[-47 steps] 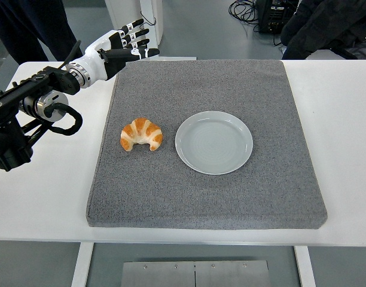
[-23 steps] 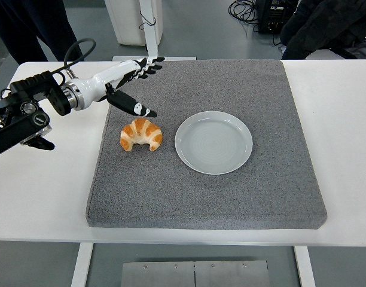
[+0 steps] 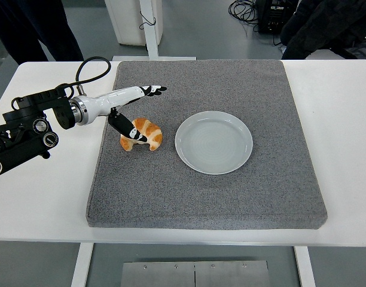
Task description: Place the bread on the plate
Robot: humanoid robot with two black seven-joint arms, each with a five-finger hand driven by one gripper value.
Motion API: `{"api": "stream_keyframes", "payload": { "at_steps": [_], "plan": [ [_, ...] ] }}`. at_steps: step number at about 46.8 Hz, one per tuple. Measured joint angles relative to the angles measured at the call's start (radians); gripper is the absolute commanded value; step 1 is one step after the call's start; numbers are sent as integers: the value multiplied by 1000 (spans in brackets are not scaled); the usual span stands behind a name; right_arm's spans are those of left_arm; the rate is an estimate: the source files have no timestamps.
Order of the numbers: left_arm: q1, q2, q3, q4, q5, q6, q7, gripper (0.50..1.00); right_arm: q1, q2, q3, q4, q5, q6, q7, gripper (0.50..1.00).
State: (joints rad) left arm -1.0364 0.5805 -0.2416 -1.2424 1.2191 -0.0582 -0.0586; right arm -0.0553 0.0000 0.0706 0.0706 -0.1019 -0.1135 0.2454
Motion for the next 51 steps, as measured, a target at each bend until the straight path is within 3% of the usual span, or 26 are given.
{"api": "stream_keyframes", "payload": {
  "at_steps": [17, 32, 51],
  "plan": [
    [-9, 53, 5, -17, 98, 1, -8, 987, 0, 0, 0, 0, 0, 0, 0, 1000],
    [-5, 24, 49, -12, 120, 13, -9, 984, 0, 0, 0, 0, -1, 0, 0, 1000],
    [0, -16, 93, 45, 151, 79, -10, 983, -1, 0, 0, 0, 0, 0, 0, 1000]
  ]
}}
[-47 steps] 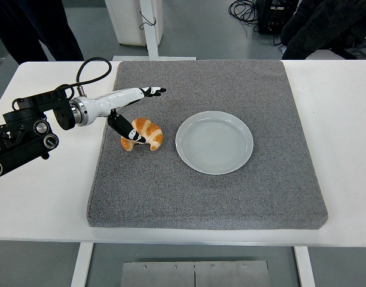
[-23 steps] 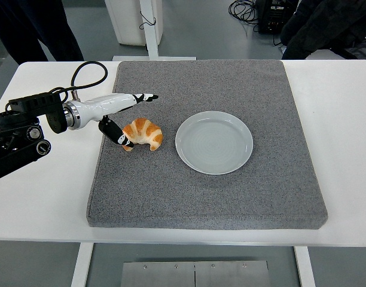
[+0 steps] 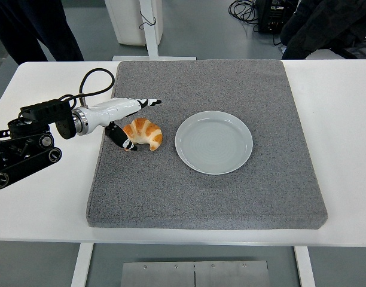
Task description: Place the bread on the plate
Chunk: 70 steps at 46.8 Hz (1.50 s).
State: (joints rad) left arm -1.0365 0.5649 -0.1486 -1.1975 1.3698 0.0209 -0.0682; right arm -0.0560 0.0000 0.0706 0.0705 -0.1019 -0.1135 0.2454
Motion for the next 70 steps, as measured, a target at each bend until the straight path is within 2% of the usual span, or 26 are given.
{"api": "stream_keyframes", "payload": {
  "at_steps": [18, 30, 34, 37, 40, 43, 45, 48, 50, 62, 70],
  "plan": [
    [-2, -37, 29, 63, 0, 29, -31, 961, 1, 0, 0, 0, -1, 0, 0, 1000],
    [-4, -68, 32, 101, -1, 49, -33, 961, 0, 0, 0, 0, -1, 0, 0, 1000],
    [-2, -76, 33, 102, -1, 51, -33, 948, 0, 0, 0, 0, -1, 0, 0, 1000],
    [-1, -82, 33, 104, -1, 51, -33, 903, 1, 0, 0, 0, -1, 0, 0, 1000],
    [1, -87, 34, 105, -1, 51, -33, 830, 0, 0, 0, 0, -1, 0, 0, 1000],
    [1, -88, 35, 107, -1, 51, -33, 716, 1, 0, 0, 0, -1, 0, 0, 1000],
    [1, -88, 35, 107, -1, 51, -33, 668, 1, 0, 0, 0, -1, 0, 0, 1000],
    [1, -89, 37, 108, -3, 51, -34, 554, 0, 0, 0, 0, 0, 0, 0, 1000],
    [1, -89, 37, 108, -3, 51, -36, 500, 1, 0, 0, 0, 0, 0, 0, 1000],
    [2, -89, 38, 108, -3, 51, -72, 500, 0, 0, 0, 0, 0, 0, 0, 1000],
    [-4, -88, 46, 109, 0, 51, -122, 500, 1, 0, 0, 0, 0, 0, 0, 1000]
  ]
}}
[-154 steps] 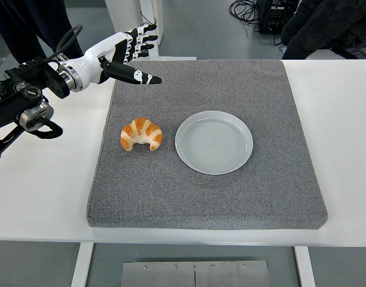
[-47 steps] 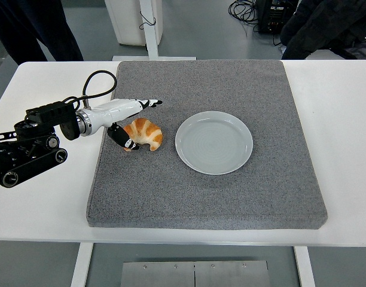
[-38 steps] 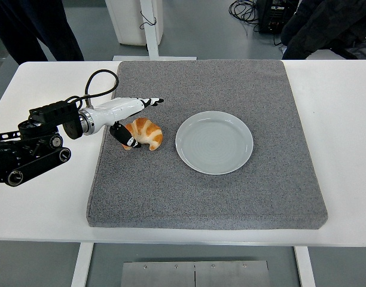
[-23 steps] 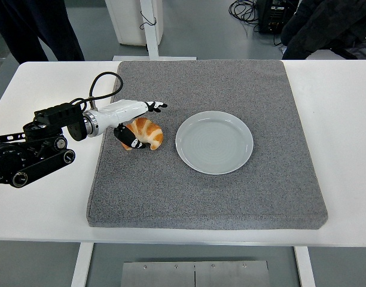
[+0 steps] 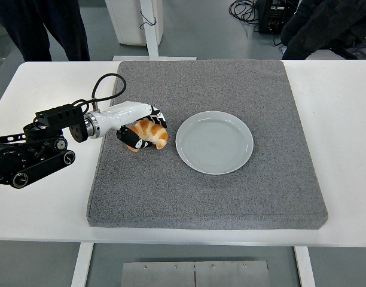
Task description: Place the bread on the plate
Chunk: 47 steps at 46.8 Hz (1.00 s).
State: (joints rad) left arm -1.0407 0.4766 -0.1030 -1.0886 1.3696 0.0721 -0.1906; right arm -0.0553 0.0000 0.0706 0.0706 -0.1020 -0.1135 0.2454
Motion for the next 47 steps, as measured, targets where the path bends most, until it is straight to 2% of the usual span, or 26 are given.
{"api": "stream_keyframes", "payload": {
  "at_steps": [5, 19, 35, 41, 47],
  "plan": [
    [-35, 3, 2, 0, 0, 0, -4, 500, 0, 0, 0, 0, 0, 0, 0, 1000],
    [-232, 32, 5, -1, -17, -18, -6, 500, 0, 0, 0, 0, 0, 0, 0, 1000],
    [-395, 69, 3, -2, -41, -96, -7, 500, 0, 0, 0, 0, -1, 0, 0, 1000],
    [-442, 74, 4, -2, -61, -109, -7, 500, 0, 0, 0, 0, -1, 0, 0, 1000],
    [-445, 65, 6, -2, -61, -109, -7, 500, 0, 0, 0, 0, -1, 0, 0, 1000]
  ]
}}
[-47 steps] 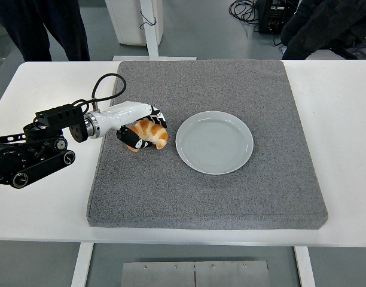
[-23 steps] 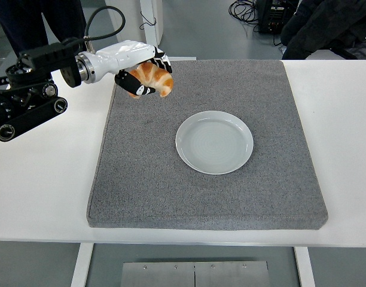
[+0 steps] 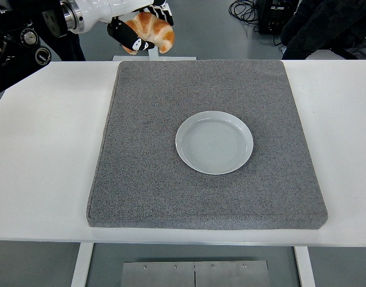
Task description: Place the bread on the plate
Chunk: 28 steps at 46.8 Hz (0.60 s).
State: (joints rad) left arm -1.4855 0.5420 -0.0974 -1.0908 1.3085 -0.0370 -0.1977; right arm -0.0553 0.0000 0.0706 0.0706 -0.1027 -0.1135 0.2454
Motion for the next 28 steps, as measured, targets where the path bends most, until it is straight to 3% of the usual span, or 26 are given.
{"api": "stream_keyframes", "payload": {
  "at_steps": [7, 15, 28],
  "plan": [
    [-8, -17, 1, 0, 3, 0, 0, 500, 0, 0, 0, 0, 0, 0, 0, 1000],
    [-33, -84, 21, 3, 16, 0, 1, 500, 0, 0, 0, 0, 0, 0, 0, 1000],
    [-63, -260, 115, 52, 25, 3, 3, 500, 0, 0, 0, 0, 0, 0, 0, 1000]
  ]
}}
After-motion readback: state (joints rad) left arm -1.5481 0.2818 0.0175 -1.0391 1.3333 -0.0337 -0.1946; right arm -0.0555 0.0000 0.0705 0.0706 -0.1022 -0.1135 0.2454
